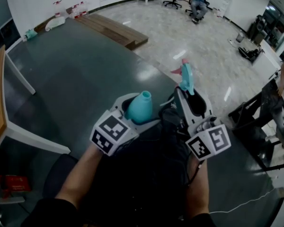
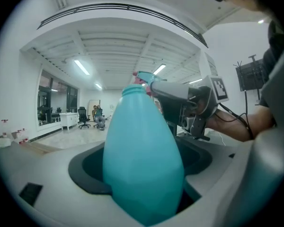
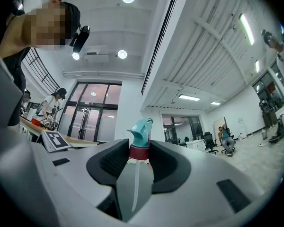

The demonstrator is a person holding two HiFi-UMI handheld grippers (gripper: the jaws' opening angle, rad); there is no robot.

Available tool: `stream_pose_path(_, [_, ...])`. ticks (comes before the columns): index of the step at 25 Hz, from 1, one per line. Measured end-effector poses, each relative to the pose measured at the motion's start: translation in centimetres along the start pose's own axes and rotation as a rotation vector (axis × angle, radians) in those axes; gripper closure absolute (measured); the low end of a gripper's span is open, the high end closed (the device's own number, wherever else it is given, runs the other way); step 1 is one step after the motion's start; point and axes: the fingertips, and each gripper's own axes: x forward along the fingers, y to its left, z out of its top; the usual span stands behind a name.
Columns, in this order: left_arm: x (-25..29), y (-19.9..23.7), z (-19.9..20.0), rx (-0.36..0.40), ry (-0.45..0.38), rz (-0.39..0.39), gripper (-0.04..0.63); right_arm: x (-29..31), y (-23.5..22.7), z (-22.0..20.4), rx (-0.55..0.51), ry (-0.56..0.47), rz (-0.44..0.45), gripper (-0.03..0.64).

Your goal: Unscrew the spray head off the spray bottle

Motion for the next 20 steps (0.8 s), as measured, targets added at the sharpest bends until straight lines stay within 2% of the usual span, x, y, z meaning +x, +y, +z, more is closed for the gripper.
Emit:
stream_pose_path(8, [0.2, 0.5, 0.3, -0.016, -0.020, 0.029, 0.176, -0.2, -0.2, -2.7, 0.013, 0.047, -0.050, 0.483])
stream_pose_path(20, [0.3, 0.4, 0.2, -0.012, -0.015, 0.027, 0.176, 0.0, 0.4, -3.9, 0.020, 0.066, -0.064, 0.483])
